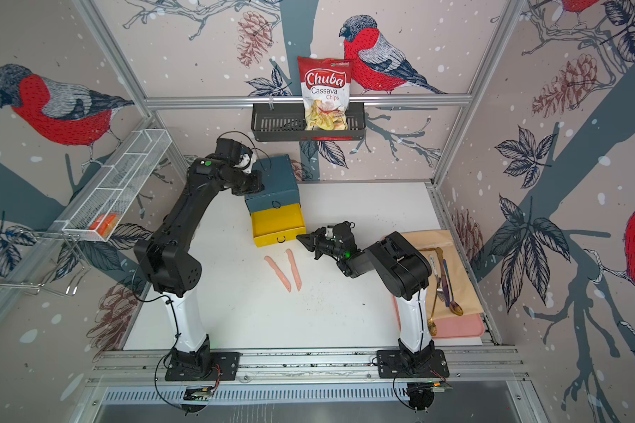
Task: Place the fruit knives into the drawer by color
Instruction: Close the drawer in the storage box.
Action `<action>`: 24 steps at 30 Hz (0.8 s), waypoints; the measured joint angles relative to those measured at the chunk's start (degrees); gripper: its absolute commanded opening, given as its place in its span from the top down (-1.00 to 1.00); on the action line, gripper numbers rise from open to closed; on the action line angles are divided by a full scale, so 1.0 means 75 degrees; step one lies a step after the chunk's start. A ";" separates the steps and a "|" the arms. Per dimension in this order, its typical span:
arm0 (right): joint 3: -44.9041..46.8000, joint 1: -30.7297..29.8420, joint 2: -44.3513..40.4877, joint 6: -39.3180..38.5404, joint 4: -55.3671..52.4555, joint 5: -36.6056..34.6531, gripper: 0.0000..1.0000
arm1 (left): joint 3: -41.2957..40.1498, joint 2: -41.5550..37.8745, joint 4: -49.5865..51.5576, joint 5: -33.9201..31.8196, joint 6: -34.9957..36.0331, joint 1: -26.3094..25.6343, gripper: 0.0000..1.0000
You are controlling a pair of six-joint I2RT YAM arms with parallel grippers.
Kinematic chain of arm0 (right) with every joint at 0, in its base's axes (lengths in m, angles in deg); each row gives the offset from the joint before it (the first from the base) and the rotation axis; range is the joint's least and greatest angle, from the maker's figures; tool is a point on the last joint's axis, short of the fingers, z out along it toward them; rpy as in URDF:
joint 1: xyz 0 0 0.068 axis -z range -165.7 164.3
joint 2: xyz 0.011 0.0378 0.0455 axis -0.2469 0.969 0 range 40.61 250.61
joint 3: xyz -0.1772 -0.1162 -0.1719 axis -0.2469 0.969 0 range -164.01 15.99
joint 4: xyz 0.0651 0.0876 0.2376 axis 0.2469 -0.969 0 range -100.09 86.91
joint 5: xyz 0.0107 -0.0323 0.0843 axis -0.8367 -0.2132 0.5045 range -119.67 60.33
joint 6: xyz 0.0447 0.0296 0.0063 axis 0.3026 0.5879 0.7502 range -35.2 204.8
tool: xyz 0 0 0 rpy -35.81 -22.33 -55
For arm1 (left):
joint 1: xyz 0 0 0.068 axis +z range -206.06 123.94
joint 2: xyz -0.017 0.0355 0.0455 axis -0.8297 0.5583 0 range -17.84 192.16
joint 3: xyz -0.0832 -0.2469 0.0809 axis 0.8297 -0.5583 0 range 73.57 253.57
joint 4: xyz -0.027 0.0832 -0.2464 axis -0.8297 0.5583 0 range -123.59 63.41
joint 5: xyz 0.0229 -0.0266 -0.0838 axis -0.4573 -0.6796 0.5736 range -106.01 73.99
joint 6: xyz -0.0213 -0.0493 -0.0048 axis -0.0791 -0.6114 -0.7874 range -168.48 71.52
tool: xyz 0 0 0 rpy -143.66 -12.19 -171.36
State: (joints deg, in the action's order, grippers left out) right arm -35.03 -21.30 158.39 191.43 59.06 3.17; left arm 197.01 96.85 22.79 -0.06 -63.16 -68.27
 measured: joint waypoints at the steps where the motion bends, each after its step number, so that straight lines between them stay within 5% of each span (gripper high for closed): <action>1: -0.0125 0.0023 0.0102 0.0000 0.0023 0.0023 1.00 | 0.0023 0.0044 0.0000 0.0000 0.0000 0.0000 1.00; 24: -0.3098 0.0702 0.2072 -0.0023 -0.0475 0.0274 1.00 | 0.0545 0.0557 0.0146 0.0082 -0.0067 -0.0012 1.00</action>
State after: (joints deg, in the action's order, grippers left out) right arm -58.27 -16.03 173.93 191.25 55.49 5.23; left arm 201.09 101.03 23.88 0.55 -63.66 -68.36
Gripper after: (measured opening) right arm 0.049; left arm 0.053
